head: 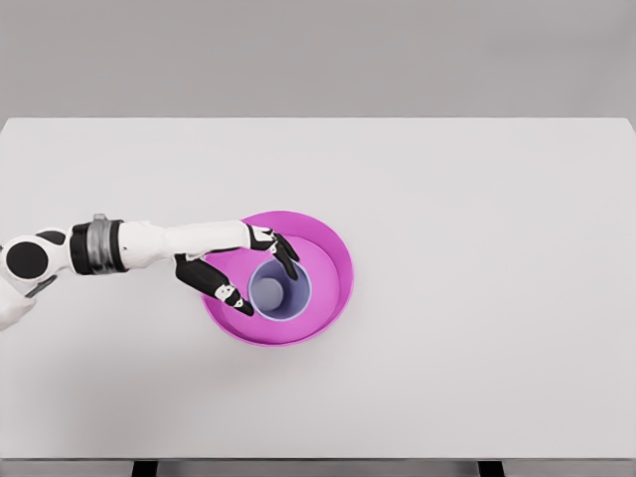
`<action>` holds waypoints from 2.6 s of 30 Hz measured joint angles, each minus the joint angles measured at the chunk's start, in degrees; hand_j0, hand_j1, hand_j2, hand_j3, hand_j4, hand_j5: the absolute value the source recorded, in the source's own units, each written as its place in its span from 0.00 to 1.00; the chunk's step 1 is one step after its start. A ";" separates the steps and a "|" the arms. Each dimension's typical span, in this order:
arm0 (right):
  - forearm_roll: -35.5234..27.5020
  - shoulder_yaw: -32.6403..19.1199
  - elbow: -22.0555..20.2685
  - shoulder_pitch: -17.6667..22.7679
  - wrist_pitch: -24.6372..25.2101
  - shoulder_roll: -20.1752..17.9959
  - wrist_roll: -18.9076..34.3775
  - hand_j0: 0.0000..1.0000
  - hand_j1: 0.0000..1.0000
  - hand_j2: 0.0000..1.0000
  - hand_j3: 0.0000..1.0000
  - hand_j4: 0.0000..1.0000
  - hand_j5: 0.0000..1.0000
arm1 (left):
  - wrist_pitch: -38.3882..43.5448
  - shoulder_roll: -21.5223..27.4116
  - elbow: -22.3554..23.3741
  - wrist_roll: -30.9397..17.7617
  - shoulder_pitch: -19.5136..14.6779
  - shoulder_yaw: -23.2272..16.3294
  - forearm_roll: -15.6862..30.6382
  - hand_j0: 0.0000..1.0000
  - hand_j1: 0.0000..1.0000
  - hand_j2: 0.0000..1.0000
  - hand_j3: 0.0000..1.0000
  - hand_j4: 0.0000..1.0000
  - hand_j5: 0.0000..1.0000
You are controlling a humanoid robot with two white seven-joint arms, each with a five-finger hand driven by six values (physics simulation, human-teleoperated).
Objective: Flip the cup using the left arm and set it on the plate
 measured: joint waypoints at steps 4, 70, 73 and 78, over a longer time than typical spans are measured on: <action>0.00 0.00 0.00 -0.09 0.00 0.00 0.01 1.00 1.00 1.00 1.00 1.00 1.00 | 0.00 -0.44 0.11 -0.03 -0.26 -0.16 0.01 0.66 0.66 0.66 0.66 0.66 0.66; 0.00 0.00 0.00 0.00 0.00 0.00 0.01 1.00 1.00 1.00 1.00 1.00 1.00 | 0.00 -3.84 4.35 -0.05 -3.87 0.61 -1.10 0.89 0.89 0.89 0.89 0.89 0.89; 0.00 0.00 0.00 -0.09 0.00 0.00 0.01 1.00 1.00 1.00 1.00 1.00 1.00 | 0.00 -3.65 4.29 -0.05 -3.87 1.17 -1.09 0.90 0.90 0.90 0.90 0.90 0.90; 0.00 0.00 0.00 0.00 0.00 0.00 -0.01 1.00 1.00 1.00 1.00 1.00 1.00 | -0.01 -1.69 4.21 -0.05 -3.16 3.24 -1.13 0.95 0.95 0.95 0.95 0.95 0.95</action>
